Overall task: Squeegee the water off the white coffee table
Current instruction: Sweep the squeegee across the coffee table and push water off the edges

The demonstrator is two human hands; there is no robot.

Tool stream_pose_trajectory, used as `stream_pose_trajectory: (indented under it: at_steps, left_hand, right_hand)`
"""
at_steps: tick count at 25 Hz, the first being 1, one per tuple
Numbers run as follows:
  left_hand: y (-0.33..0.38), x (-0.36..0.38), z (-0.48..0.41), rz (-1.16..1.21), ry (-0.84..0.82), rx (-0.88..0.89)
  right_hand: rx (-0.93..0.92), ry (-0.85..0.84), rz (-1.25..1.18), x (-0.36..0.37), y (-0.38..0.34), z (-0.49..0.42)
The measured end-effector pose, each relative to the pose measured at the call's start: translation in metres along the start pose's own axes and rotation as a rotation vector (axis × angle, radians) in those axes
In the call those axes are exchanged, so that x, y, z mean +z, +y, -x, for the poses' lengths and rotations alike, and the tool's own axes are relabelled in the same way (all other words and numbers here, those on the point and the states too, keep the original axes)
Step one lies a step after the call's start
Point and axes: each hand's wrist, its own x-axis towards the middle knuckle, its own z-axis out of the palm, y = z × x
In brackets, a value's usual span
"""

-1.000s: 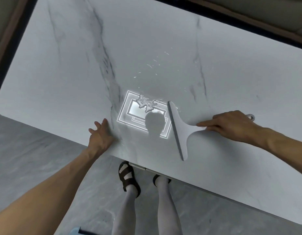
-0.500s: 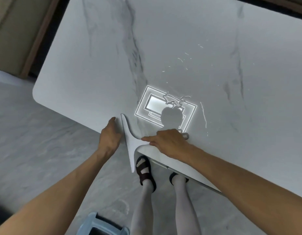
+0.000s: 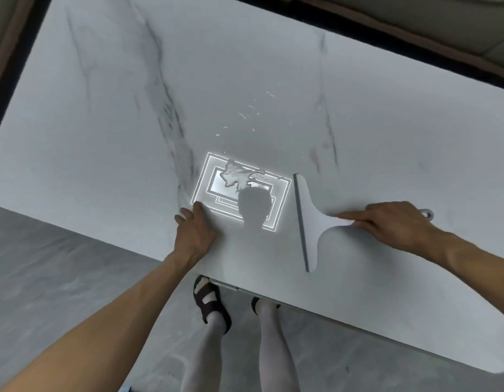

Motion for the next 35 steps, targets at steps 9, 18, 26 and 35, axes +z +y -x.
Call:
stream_pose_trajectory:
  at_steps: [9, 18, 26, 35]
  left_hand:
    - [-0.028, -0.034, 0.007, 0.074, 0.218, -0.173]
    - [-0.062, -0.062, -0.021, 0.095, 0.235, -0.188]
    - [0.004, -0.086, -0.055, 0.137, 0.06, 0.074]
    - [0.001, -0.126, -0.09, 0.129, 0.162, -0.058]
  right_hand:
    - [-0.429, -0.017, -0.017, 0.0, -0.117, -0.075]
    - [-0.427, -0.03, -0.029, 0.005, -0.172, -0.148]
    - [0.215, 0.096, -0.082, -0.048, -0.025, -0.073]
    - [-0.017, 0.065, -0.065, -0.085, -0.108, -0.123]
